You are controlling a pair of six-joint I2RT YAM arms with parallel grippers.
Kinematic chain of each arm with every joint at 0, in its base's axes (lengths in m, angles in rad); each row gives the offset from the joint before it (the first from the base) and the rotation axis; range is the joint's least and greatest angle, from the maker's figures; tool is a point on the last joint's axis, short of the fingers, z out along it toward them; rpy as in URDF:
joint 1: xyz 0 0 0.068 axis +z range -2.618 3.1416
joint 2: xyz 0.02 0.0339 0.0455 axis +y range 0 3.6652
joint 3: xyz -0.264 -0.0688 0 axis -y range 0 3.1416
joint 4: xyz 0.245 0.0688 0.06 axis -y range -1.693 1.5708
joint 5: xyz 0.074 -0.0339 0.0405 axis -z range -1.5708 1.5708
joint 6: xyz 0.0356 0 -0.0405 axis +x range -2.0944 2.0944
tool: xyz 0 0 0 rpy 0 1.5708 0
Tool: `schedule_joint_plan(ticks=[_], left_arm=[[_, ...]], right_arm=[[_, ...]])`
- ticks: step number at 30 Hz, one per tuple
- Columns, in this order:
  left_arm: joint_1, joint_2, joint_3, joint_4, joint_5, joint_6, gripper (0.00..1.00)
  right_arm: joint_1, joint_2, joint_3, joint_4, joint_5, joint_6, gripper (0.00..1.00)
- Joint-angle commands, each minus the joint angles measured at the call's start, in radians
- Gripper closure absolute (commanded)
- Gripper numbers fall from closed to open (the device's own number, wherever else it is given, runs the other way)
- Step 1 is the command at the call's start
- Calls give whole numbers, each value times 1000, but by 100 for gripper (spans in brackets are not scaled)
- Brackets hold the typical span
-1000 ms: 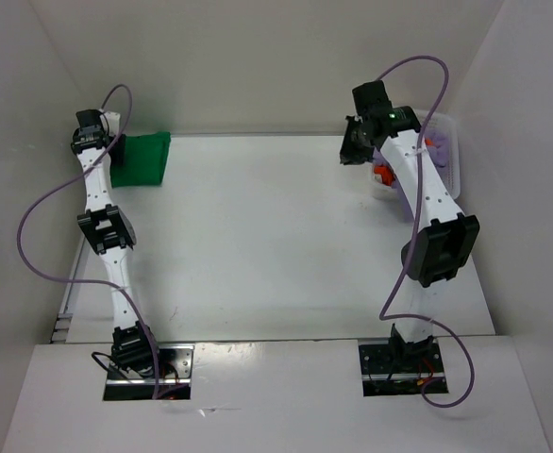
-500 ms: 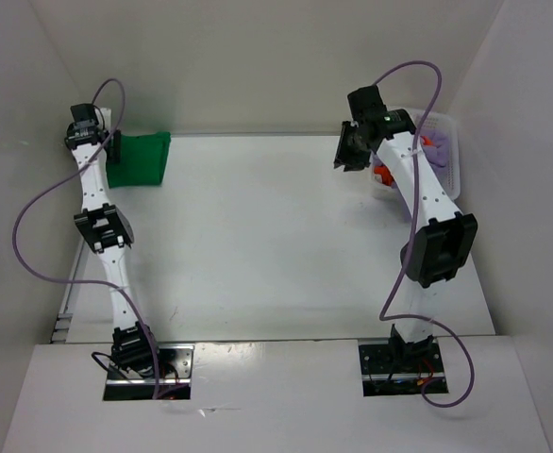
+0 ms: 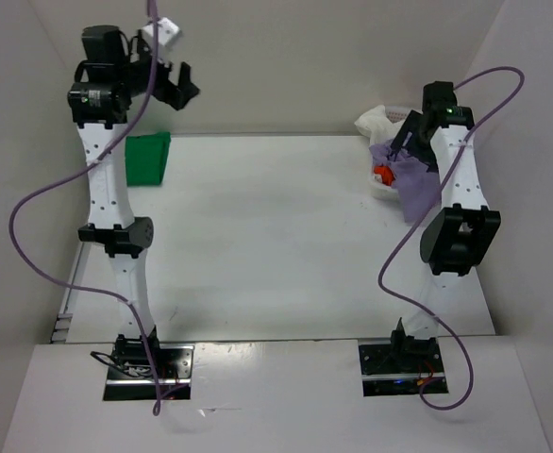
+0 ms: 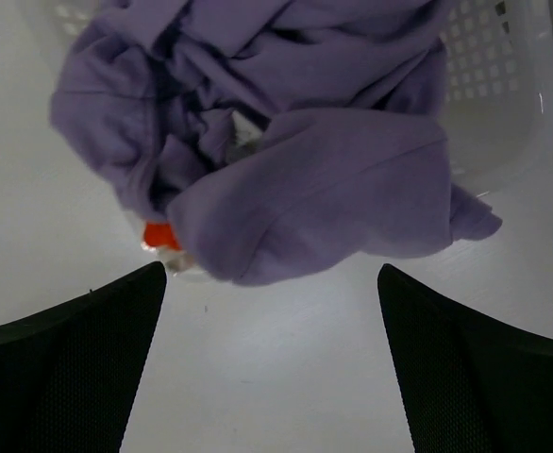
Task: Fold and stack the t-shirts
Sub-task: Grab crumpled tshirt from bin with the right arm
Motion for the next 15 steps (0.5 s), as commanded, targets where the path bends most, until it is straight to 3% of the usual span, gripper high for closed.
schedule_joint_plan(ticks=[1,4,7,11,12,14,15], left_arm=[[-93,21,-20,-150,248,92,6],[-188,36,16,-164,250,158,2],[-229,36,16,-150,225,158,2],[-249,27,16,-103,147,128,1],[-249,17,16,-103,121,137,1],[-258,3,16,-103,110,137,1],[-258,-9,16,-103,110,137,1]], right_arm=[[-26,82,48,-1,45,-28,3],[-59,145,74,10,-7,-28,3],[-69,188,88,10,-16,-37,9],[-92,181,61,10,-5,-37,44],[-101,170,48,10,-5,-28,64],[-102,136,48,10,9,-28,86],[-102,123,48,10,21,-28,90]])
